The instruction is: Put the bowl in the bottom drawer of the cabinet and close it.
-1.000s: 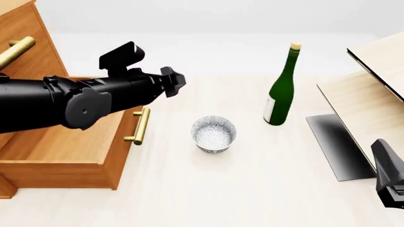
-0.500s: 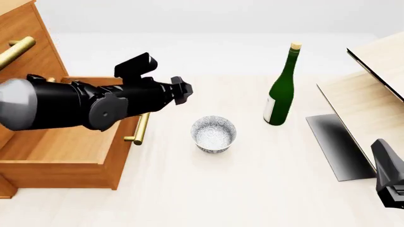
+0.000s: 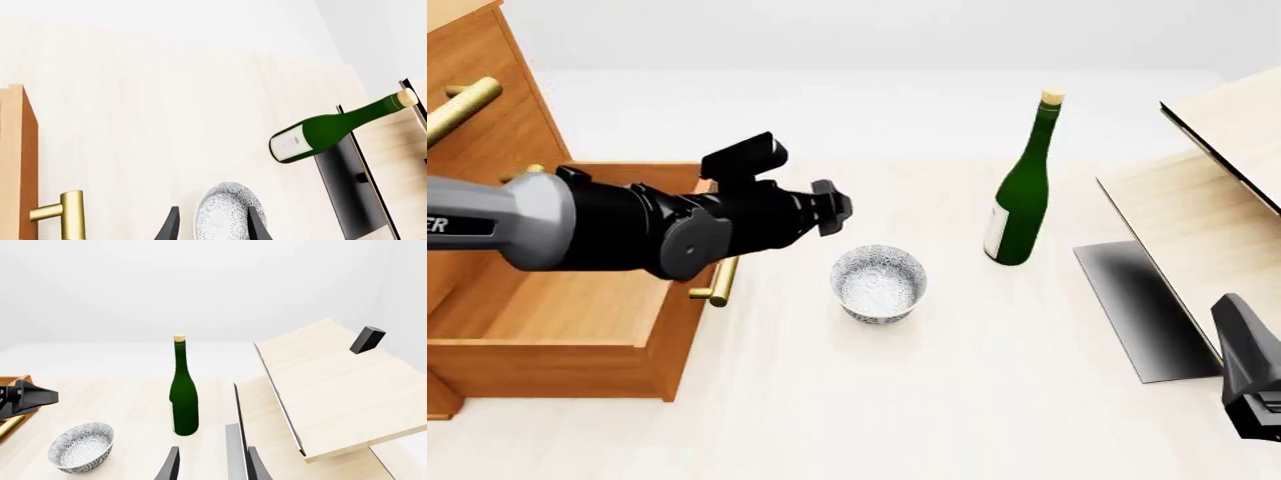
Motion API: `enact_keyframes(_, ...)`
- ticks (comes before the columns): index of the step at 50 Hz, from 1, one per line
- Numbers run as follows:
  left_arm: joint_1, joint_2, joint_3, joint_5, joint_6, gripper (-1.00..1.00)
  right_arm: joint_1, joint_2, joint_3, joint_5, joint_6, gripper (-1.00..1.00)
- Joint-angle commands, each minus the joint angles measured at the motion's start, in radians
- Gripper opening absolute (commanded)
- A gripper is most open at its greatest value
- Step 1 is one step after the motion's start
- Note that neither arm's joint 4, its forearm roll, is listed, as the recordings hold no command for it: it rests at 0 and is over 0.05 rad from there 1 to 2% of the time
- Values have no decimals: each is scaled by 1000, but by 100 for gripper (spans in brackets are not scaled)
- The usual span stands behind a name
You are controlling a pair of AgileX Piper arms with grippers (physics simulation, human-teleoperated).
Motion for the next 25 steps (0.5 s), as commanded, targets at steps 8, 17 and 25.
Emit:
enact_keyframes(8,-17,65,-22,-19,-21,100,0,0,0,0,0,100)
enact_keyframes(17,-21,92,-15,-40,-49,100,0,0,0,0,0,100)
enact_keyframes(25,-27,119,-15,-55,-61,100,0,0,0,0,0,100)
